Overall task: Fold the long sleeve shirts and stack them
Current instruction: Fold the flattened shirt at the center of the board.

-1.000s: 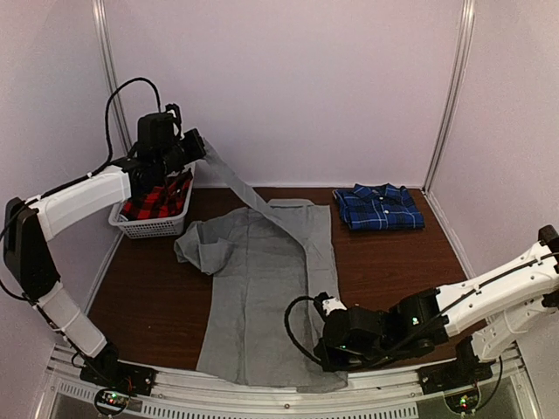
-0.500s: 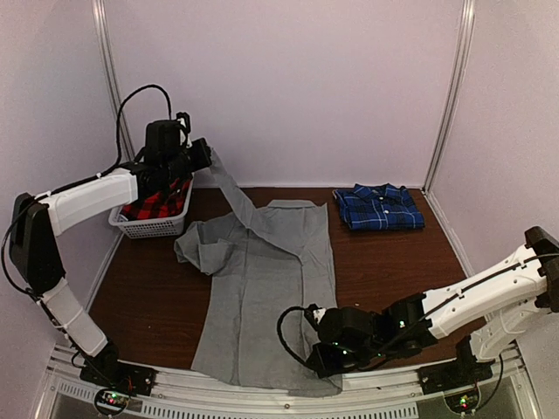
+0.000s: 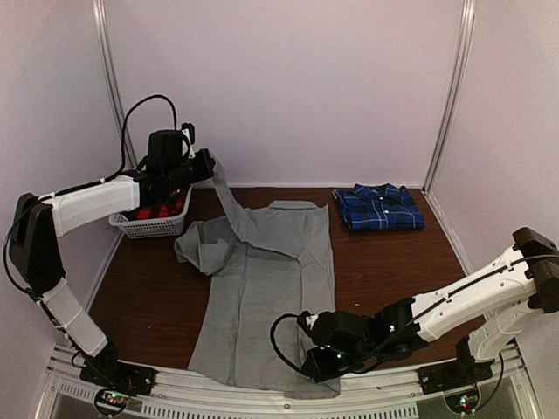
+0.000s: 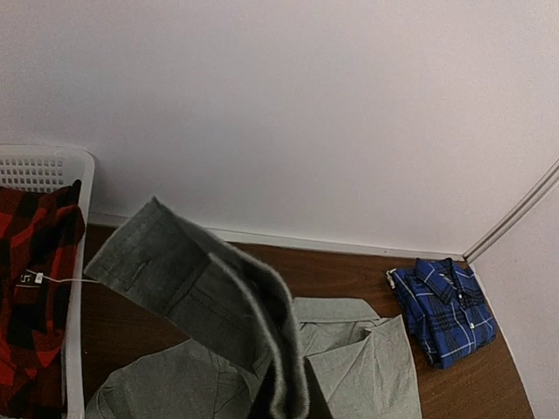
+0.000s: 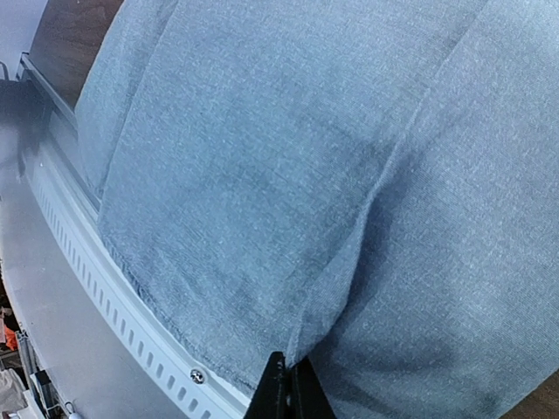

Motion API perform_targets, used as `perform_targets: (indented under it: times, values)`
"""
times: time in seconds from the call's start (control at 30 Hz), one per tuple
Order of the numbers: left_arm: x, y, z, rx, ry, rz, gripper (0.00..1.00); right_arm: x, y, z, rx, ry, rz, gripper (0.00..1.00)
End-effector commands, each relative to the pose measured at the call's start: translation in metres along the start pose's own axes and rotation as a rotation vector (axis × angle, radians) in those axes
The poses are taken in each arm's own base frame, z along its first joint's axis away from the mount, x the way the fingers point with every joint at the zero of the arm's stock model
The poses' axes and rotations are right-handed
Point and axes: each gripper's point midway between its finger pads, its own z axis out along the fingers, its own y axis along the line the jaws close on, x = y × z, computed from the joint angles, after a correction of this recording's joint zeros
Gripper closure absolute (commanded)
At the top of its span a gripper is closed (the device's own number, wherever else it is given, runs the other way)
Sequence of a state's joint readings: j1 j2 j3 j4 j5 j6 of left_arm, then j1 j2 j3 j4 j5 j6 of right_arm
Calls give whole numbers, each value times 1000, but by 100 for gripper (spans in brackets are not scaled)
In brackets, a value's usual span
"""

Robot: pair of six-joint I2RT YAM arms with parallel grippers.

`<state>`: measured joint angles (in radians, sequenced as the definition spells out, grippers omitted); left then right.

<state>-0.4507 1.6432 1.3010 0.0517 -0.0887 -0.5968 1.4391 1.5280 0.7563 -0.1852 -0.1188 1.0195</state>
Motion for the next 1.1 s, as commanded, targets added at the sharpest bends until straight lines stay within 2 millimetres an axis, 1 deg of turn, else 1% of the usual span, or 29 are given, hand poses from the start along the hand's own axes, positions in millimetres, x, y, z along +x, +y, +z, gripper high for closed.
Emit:
perform_targets:
  times: [0.0, 0.1, 0.2, 0.27, 0.3, 0.37, 0.47, 0.57, 0.67, 0.73, 0.8, 0.93, 1.07]
  values:
    - [-18, -16, -14, 86, -59, -12, 100, -3, 6, 1, -31, -1, -13, 90]
    - [-13, -26, -16, 153, -52, -5, 100, -14, 11, -6, -37, -37, -26, 78]
    - [-6, -37, -20, 236, -40, -4, 100, -30, 12, -15, -34, -76, -33, 63]
    - [-2, -44, -23, 285, -35, -4, 100, -44, 12, -24, -39, -112, -31, 57]
    - [0, -47, -24, 303, -30, -3, 100, -52, 10, -29, -33, -132, -31, 56]
    - [4, -51, -28, 334, -23, 1, 100, -73, 1, -40, -17, -186, -20, 56]
    - [7, -65, -38, 409, -25, 16, 100, -115, -17, -62, 4, -286, 17, 59]
    - [7, -81, -52, 473, -33, 55, 100, -157, -41, -87, 27, -397, 68, 63]
    - [4, -95, -69, 532, -45, 94, 100, -189, -70, -105, 62, -480, 120, 63]
    - [7, -103, -78, 568, -30, 113, 100, -205, -85, -113, 69, -524, 150, 64]
    - [14, -110, -86, 607, -12, 132, 100, -220, -96, -119, 61, -561, 176, 64]
    - [38, -132, -101, 695, 35, 174, 100, -246, -116, -125, 68, -619, 217, 64]
    - [64, -152, -112, 756, 83, 195, 100, -259, -125, -113, 35, -612, 234, 66]
